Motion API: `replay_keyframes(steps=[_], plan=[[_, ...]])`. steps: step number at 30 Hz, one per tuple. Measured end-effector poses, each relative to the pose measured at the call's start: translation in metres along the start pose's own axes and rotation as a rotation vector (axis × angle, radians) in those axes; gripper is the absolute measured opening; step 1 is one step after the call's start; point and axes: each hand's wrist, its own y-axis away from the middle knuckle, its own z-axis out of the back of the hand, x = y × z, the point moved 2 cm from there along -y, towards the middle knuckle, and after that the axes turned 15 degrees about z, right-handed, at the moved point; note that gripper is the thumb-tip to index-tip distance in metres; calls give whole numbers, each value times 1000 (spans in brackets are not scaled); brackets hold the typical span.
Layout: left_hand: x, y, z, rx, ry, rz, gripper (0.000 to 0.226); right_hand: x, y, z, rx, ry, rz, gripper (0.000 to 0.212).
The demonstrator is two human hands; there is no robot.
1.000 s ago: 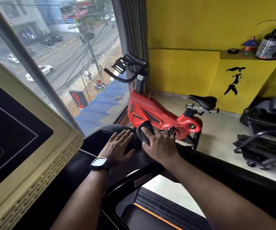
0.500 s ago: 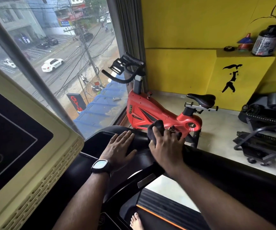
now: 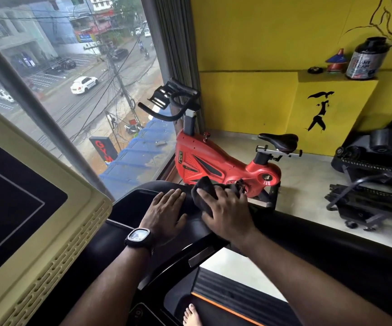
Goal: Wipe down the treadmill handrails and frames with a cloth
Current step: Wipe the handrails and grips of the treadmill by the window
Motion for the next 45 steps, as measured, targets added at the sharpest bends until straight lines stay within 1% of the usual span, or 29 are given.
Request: replay_keyframes(steps=[1,2,3,4,5,6,8,10,11,13,14,15,17,19,20,22,23,25,26,28,30,32,34,36,38,39,40,43,45], plan=[[-4,-3,3,0,-12,-1,66,-12,-7,7,23,-52,-15,65],[-7,-6,5,0,-25,-5,67,-24,-15,12,57,-108,-70,64],[-8,-8,7,3,-36,-11,67,-33,-17,14,85,-156,-169,63],[-8,-9,7,3,-42,-17,68,-36,-16,11,86,-173,-260,63],[-7,-9,7,-1,-41,-22,68,-31,-11,10,60,-133,-306,63],[-5,-9,4,0,-32,-27,68,-22,-5,9,-3,-60,-311,62],[-3,-8,-2,9,-10,-27,69,1,11,0,-44,9,-193,63],[-4,-7,-8,11,-4,-47,71,6,12,-4,-11,30,-25,66],[-5,-8,-9,14,0,-58,71,-2,3,1,-13,12,1,66],[-6,-6,-7,18,15,-74,72,-28,-15,12,50,-124,-85,65],[-6,-6,-6,21,22,-83,72,-38,-18,13,82,-198,-173,64],[-6,-5,-6,27,24,-92,71,-41,-17,11,77,-219,-241,64],[-6,-5,-7,39,20,-100,71,-28,-4,8,-11,-83,-292,62],[-6,-8,-10,32,16,-99,71,-3,13,-1,-55,14,-226,61],[-6,-9,-11,33,18,-98,71,5,16,-5,-36,26,-159,61],[-5,-9,-11,39,21,-100,71,1,7,-4,-62,42,-54,61],[-5,-9,-11,37,20,-100,71,-9,0,3,-41,16,-62,61],[-6,-8,-10,44,20,-99,72,-27,-7,9,18,-83,-195,61],[-6,-7,-9,54,23,-93,73,-28,-3,7,17,-102,-275,62],[-7,-6,-8,55,32,-78,75,-14,10,4,-37,-29,-356,62],[-8,-8,-8,51,34,-72,76,3,22,-4,-70,8,-281,59],[-8,-8,-9,50,36,-79,77,-2,21,-5,-86,11,-139,60],[-7,-7,-9,48,41,-77,78,-24,12,5,-29,-43,-90,63],[-7,-8,-9,51,50,-77,77,-43,8,7,21,-86,-196,64],[-6,-8,-8,52,60,-77,78,-34,18,5,-44,-43,-335,63],[-7,-8,-8,52,64,-78,78,-24,23,1,-85,-3,-348,61],[-7,-9,-9,49,64,-78,78,-12,29,-3,-115,29,-312,59],[-7,-10,-10,64,60,-85,80,-5,32,-9,-134,35,-73,62],[-7,-9,-8,93,47,-126,84,-26,18,1,-57,-62,-41,64]])
